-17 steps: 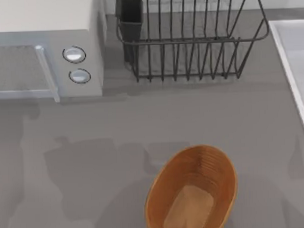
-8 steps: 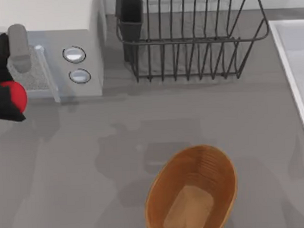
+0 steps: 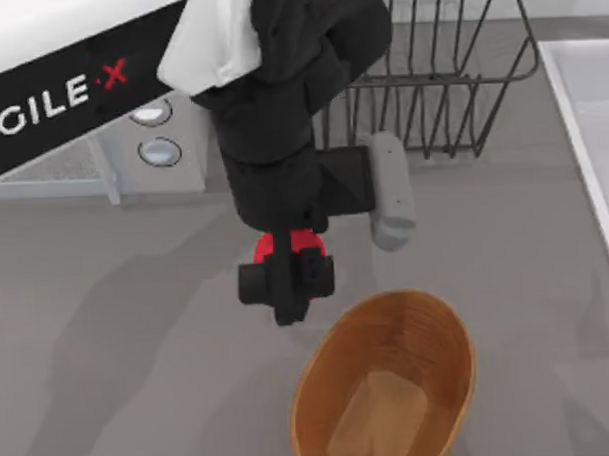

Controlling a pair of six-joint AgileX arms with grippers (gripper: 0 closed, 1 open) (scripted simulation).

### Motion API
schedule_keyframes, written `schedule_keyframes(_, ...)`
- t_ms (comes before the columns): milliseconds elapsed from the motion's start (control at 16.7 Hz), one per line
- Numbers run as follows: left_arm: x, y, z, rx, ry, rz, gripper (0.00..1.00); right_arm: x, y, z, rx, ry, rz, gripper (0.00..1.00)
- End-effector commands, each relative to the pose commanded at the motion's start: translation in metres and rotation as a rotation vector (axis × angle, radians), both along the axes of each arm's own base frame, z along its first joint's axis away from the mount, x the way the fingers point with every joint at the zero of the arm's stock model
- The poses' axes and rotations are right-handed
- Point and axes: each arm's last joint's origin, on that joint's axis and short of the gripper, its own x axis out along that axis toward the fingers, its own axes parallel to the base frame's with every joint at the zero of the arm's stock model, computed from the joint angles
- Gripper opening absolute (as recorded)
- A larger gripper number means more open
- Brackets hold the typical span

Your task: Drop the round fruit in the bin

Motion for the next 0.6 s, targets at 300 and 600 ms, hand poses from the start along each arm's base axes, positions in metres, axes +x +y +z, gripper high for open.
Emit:
schedule_keyframes(300, -0.067, -0.067, 0.008, 0.054, -0.099, -0.050, 0.00, 0.000, 0.000, 0.000, 0.000, 0.000, 0.000, 1.00)
schedule_keyframes(600, -0.077, -0.074, 0.010, 0.057, -0.118, -0.051, 0.00, 0.000, 0.000, 0.000, 0.000, 0.000, 0.000, 1.00)
